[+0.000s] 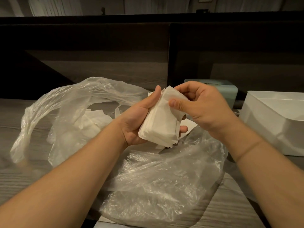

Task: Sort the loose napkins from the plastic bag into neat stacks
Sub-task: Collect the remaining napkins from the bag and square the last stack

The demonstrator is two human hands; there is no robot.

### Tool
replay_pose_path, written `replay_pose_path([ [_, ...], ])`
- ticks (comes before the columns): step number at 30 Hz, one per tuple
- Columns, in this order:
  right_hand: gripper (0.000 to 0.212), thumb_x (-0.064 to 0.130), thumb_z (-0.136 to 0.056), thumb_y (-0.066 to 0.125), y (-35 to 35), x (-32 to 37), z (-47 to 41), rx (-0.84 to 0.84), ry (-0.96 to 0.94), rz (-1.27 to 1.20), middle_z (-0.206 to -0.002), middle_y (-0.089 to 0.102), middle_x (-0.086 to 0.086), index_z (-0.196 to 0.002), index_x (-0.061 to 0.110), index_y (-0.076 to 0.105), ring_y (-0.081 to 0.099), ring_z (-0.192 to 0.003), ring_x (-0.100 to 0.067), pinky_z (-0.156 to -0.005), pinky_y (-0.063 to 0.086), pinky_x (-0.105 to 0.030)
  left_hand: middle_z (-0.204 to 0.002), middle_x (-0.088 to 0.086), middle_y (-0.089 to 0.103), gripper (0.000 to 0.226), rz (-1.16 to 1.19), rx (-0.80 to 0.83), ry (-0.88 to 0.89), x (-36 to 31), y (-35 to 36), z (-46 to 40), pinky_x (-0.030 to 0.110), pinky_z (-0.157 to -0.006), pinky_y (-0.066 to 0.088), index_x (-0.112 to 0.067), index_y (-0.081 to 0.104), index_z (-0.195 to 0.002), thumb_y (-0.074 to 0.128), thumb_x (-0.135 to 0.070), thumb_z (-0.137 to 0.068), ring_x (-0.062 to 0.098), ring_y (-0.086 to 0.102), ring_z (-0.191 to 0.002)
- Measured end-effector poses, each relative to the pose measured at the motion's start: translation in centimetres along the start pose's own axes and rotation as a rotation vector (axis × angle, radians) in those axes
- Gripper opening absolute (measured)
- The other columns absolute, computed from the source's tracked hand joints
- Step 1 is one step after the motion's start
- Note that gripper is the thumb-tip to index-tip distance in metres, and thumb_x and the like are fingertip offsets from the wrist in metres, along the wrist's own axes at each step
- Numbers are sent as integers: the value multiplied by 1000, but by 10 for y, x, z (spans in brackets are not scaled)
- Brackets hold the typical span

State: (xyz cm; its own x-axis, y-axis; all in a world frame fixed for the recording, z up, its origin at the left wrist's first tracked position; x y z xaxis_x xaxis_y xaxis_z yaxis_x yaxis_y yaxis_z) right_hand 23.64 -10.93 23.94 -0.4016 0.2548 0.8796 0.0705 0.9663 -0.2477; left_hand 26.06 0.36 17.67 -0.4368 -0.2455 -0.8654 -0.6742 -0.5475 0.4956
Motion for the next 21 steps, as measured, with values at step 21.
replay_pose_path([
  [21,33,41,-93,67,9,-8,-1,59,-54,191,-117,59,16,-126,44,65,58,-106,6,-87,54,-21,-103,18,63,60,-58,137,36,-1,12,3,49,-88,56,-5,60,-127,84,-23,-75,33,67,-89],
])
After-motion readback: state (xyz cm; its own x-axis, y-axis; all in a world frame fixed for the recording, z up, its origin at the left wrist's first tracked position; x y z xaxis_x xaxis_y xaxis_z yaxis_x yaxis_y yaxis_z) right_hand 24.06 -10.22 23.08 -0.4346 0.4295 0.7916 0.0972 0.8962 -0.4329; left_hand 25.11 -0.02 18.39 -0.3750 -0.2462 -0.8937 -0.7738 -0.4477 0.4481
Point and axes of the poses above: each hand's wrist, its own z-axis away from the middle knuckle, its own y-axis out of the palm, x = y × z, the point moved 8 cm from there along -z, towards the middle knuckle
